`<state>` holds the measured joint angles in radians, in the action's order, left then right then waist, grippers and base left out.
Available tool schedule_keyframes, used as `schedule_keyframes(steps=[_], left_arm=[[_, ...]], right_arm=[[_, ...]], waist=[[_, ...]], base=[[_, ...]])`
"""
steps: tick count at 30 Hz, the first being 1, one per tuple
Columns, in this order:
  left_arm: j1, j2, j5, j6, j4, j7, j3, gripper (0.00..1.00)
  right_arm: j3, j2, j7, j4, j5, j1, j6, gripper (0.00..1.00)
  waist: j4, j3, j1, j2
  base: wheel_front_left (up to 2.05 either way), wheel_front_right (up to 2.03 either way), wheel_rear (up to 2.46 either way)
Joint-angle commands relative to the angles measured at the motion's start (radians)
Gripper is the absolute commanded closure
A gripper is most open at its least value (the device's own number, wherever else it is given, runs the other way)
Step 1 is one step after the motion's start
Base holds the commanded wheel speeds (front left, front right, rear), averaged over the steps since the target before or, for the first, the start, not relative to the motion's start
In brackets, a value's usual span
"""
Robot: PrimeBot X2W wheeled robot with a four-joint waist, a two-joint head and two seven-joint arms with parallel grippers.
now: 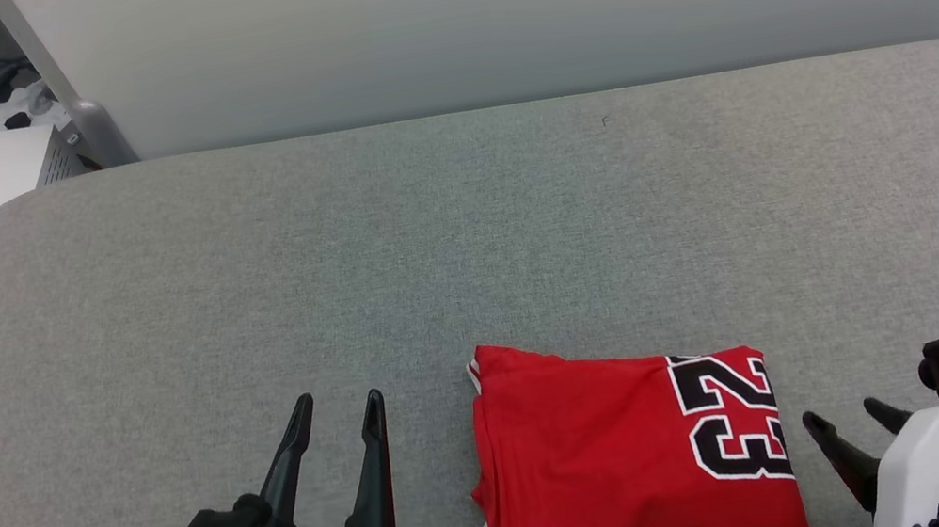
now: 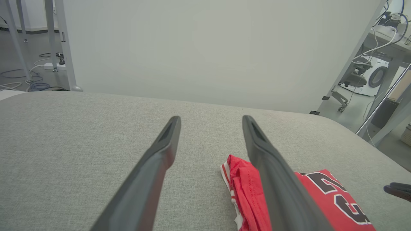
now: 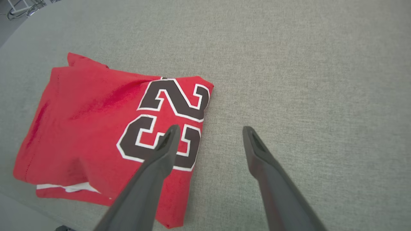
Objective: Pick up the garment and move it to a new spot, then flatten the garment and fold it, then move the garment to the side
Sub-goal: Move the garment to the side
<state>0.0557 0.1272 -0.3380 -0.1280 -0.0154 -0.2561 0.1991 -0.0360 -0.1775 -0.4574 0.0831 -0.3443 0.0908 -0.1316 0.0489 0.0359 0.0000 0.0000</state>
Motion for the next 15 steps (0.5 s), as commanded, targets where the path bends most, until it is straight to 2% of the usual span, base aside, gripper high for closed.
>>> schedule_keyframes(steps=[1,4,8,15], left_arm=[[-0.021,0.004,0.004,-0.003,0.001,-0.006,0.006,0.00],[-0.038,0.005,0.005,-0.003,0.000,-0.006,0.017,0.00],[-0.057,0.005,0.006,-0.003,-0.001,-0.006,0.031,0.00],[-0.084,0.007,0.004,-0.003,-0.004,-0.006,0.041,0.00]], right_arm=[[0.009,0.011,-0.086,0.012,-0.014,-0.020,0.001,0.00],[0.031,0.036,-0.244,0.043,-0.015,-0.048,0.001,0.00],[0.044,0.061,-0.377,0.044,0.015,-0.083,0.001,0.00],[0.074,0.107,-0.464,0.002,0.050,-0.126,0.001,0.00]], waist=[[0.010,0.019,0.0000,0.0000],[0.024,0.044,0.0000,0.0000],[0.046,0.074,0.0000,0.0000],[0.080,0.112,0.0000,0.0000]], base=[[0.00,0.00,0.00],[0.00,0.00,0.00],[0.00,0.00,0.00],[0.00,0.00,0.00]])
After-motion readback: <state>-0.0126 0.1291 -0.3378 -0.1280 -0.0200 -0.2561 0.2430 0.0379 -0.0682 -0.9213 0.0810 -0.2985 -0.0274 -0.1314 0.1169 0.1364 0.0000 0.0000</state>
